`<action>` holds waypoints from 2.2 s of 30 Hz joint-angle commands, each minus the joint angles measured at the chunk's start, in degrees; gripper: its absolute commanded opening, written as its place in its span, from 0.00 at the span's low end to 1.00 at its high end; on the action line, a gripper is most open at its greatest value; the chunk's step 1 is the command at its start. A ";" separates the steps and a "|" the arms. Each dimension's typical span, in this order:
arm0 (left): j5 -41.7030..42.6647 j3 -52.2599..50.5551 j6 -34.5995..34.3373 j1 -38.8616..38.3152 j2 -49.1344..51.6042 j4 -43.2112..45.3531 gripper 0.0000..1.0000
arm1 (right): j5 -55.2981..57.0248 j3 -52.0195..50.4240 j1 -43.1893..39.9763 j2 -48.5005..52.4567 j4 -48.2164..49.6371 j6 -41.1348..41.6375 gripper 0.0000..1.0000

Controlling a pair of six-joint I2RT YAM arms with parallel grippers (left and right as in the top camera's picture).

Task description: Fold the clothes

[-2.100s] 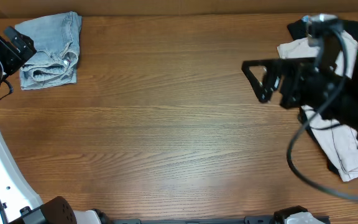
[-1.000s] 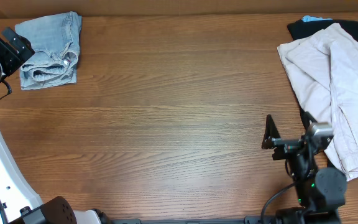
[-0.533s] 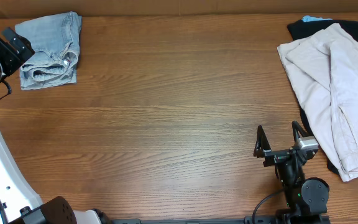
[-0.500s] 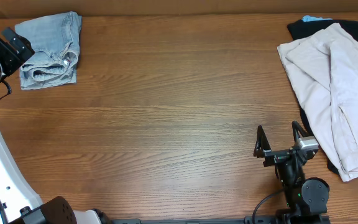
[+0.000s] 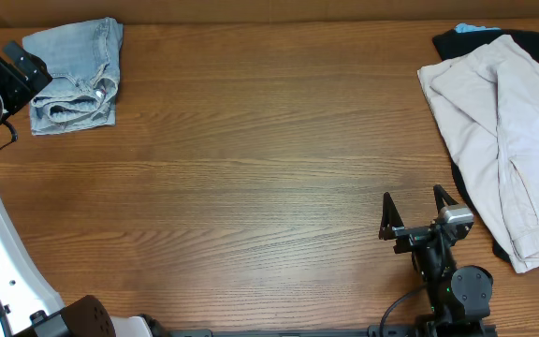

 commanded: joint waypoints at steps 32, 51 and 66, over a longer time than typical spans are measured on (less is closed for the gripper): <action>-5.55 -52.46 17.35 -24.57 -41.44 41.46 1.00 | -0.31 -0.59 -0.15 -0.57 0.22 0.00 1.00; -5.92 -100.00 17.40 -25.11 -87.45 56.11 1.00 | -0.31 -0.59 -0.15 -0.57 0.20 0.00 1.00; -7.04 -106.60 16.96 -26.08 -90.36 57.48 1.00 | -0.33 -0.59 -0.15 -0.57 0.22 0.00 1.00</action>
